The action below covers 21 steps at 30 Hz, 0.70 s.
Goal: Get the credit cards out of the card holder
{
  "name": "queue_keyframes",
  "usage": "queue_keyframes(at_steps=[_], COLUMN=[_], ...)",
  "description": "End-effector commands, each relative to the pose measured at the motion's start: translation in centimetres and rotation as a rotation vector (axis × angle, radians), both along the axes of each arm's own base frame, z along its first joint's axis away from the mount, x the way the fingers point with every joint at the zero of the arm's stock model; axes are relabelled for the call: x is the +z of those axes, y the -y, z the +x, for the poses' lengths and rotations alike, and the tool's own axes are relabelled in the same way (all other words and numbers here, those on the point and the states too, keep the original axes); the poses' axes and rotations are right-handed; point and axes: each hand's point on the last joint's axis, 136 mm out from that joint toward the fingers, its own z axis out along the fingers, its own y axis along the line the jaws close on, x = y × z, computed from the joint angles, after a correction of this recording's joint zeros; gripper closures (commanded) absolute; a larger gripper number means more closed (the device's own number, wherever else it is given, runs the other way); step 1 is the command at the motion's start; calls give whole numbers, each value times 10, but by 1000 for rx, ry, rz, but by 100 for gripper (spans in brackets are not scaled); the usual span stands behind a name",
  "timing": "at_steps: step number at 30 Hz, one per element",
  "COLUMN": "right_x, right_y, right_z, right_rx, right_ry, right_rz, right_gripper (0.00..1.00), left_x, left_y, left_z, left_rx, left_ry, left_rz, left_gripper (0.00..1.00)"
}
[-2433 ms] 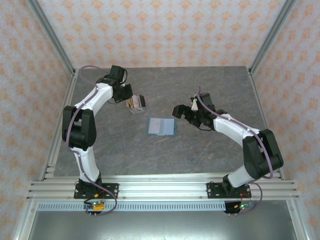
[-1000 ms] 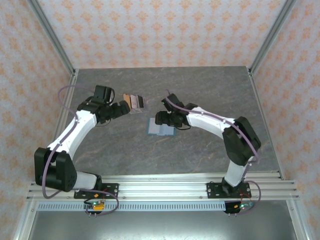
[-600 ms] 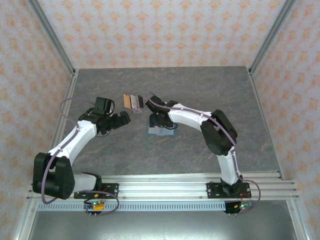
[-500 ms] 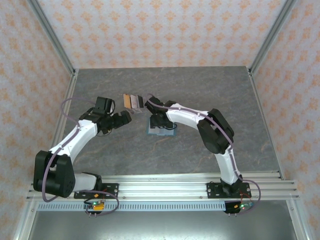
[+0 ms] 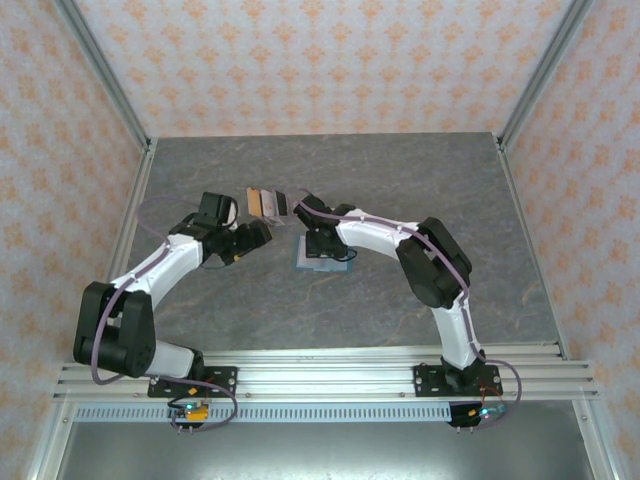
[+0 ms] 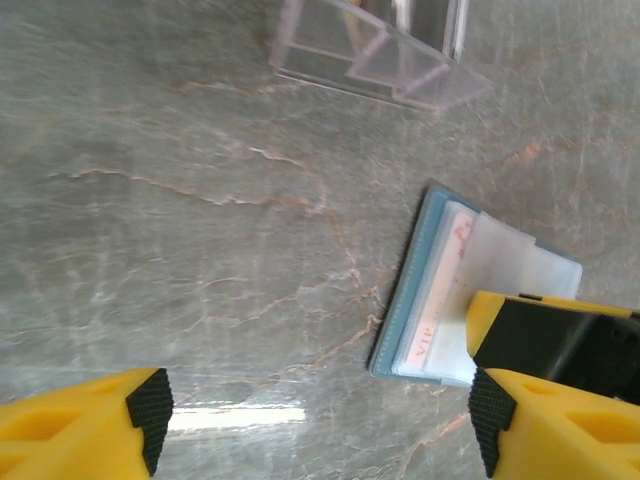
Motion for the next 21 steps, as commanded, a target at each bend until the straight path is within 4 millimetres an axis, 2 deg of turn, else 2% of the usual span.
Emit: queue_keyframes(at_steps=[1, 11, 16, 21], right_x=[-31, -21, -12, -7], right_y=[26, 23, 18, 19], right_z=[-22, -20, -18, -16], right_rx=[6, 28, 40, 37], right_ry=[-109, -93, -66, -50], right_rz=[-75, 21, 78, 100], right_gripper=[53, 69, 70, 71], left_x=[-3, -20, -24, -31], left_y=[22, 73, 95, 108], left_z=[3, 9, 11, 13], left_rx=[-38, -101, -128, -145], left_ry=[10, -14, -28, -44], left_rz=[-60, -132, -151, -138], left_gripper=[29, 57, 69, 73])
